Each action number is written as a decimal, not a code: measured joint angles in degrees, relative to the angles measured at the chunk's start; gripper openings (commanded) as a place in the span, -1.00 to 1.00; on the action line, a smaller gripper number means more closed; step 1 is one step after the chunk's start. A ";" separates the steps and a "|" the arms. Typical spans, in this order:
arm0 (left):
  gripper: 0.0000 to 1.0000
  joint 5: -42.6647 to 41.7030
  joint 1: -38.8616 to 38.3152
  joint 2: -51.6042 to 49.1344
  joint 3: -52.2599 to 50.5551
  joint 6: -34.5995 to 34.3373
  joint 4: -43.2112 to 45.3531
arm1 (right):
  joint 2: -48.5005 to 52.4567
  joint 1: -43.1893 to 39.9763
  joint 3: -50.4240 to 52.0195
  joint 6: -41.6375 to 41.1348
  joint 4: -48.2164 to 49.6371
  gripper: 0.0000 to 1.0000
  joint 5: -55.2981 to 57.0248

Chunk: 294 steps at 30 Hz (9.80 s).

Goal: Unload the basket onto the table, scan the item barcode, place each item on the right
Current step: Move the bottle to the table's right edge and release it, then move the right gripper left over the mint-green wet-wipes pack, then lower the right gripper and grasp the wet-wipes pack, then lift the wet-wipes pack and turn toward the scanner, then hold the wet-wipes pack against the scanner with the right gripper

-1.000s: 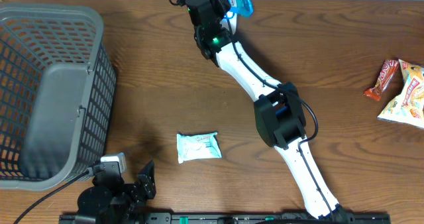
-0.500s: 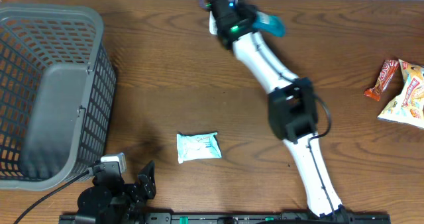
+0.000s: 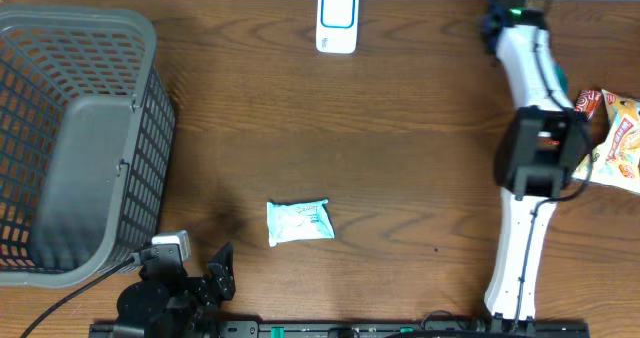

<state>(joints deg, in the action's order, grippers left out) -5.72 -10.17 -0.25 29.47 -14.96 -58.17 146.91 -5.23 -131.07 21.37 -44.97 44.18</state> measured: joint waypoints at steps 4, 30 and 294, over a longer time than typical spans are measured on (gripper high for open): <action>0.72 0.00 0.00 0.00 0.00 0.00 0.00 | -0.39 -4.87 3.34 -1.86 0.24 -0.33 0.85; 0.72 0.00 0.00 -0.02 0.00 0.00 0.00 | -37.88 -2.75 5.14 -22.05 -4.57 0.99 -39.23; 0.72 0.00 0.00 -0.02 0.00 0.00 0.02 | 2.16 33.90 -2.89 9.14 9.94 -0.99 -8.57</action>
<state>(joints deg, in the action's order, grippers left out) -5.72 -10.17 -0.27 29.47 -14.96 -58.15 149.08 28.67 -133.95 30.50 -35.03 35.62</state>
